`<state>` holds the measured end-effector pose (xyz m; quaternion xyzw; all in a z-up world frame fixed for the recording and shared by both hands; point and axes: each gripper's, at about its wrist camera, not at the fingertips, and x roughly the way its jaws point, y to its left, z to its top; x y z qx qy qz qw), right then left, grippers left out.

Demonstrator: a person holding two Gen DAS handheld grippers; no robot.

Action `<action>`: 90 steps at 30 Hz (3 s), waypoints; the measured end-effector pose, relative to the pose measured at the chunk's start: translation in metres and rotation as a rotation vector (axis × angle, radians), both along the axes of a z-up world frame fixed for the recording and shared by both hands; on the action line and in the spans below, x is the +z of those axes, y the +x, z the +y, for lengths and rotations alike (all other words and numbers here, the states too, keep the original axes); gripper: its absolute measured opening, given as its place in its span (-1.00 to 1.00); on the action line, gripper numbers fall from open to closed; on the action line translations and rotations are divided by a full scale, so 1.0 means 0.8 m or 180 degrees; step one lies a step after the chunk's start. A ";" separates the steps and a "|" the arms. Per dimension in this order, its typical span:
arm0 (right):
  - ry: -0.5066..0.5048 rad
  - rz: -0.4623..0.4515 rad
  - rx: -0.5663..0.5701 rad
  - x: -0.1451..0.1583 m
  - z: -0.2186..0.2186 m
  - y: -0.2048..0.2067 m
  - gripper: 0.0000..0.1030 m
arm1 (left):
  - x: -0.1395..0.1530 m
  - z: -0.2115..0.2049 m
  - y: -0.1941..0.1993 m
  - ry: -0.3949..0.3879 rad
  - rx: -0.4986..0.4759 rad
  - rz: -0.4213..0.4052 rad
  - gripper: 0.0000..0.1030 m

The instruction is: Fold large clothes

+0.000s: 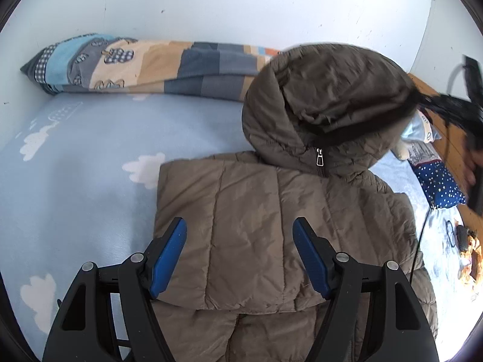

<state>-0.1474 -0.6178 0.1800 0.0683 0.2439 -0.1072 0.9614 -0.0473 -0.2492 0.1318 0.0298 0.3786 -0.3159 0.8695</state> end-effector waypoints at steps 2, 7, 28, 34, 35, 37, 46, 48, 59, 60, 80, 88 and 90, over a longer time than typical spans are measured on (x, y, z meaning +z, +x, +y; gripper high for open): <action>0.0013 -0.0101 0.0049 0.007 0.018 -0.032 -0.86 | 0.009 0.004 -0.004 -0.0036 0.0000 -0.0021 0.39; 0.0027 -0.0246 0.0219 -0.001 0.069 -0.118 -0.86 | 0.027 0.015 -0.009 -0.0126 0.0023 -0.0061 0.39; 0.1470 0.0004 -0.0119 -0.155 0.072 -0.189 -0.65 | 0.002 -0.043 -0.032 -0.0184 -0.0229 0.0323 0.39; 0.2473 -0.0132 -0.0112 -0.177 0.067 -0.136 0.00 | -0.008 -0.046 -0.012 -0.0355 -0.0179 0.0589 0.39; 0.2560 -0.0071 -0.0218 -0.178 0.066 -0.130 0.00 | -0.009 -0.046 -0.009 -0.0374 -0.0181 0.0626 0.39; 0.2670 -0.0065 -0.0467 -0.185 0.059 -0.127 0.04 | -0.009 -0.046 0.000 -0.0454 -0.0141 0.0698 0.39; 0.3063 -0.0146 -0.0414 -0.218 0.021 -0.106 -0.79 | -0.049 -0.069 0.056 -0.0881 0.0188 0.1493 0.36; 0.2940 -0.0101 -0.0394 -0.211 0.022 -0.107 -0.83 | -0.054 -0.078 0.062 -0.1033 0.0160 0.1593 0.27; 0.2713 -0.0055 -0.0225 -0.174 0.029 -0.140 -0.85 | -0.016 -0.072 -0.015 -0.0825 0.0110 0.0928 -0.80; 0.2660 -0.0074 -0.0183 -0.166 0.031 -0.148 -0.85 | -0.013 -0.066 -0.027 -0.0810 0.0100 0.0873 -0.80; 0.2374 0.0610 -0.0394 -0.233 0.029 -0.114 -0.80 | -0.078 -0.083 -0.049 -0.0168 0.0205 0.0832 -0.49; 0.2123 0.0566 -0.0337 -0.190 0.042 -0.159 -0.52 | -0.047 -0.036 -0.085 -0.0174 0.0204 0.0702 -0.10; 0.1986 0.0473 -0.0364 -0.175 0.045 -0.175 -0.52 | -0.031 -0.025 -0.093 -0.0174 0.0213 0.0566 -0.10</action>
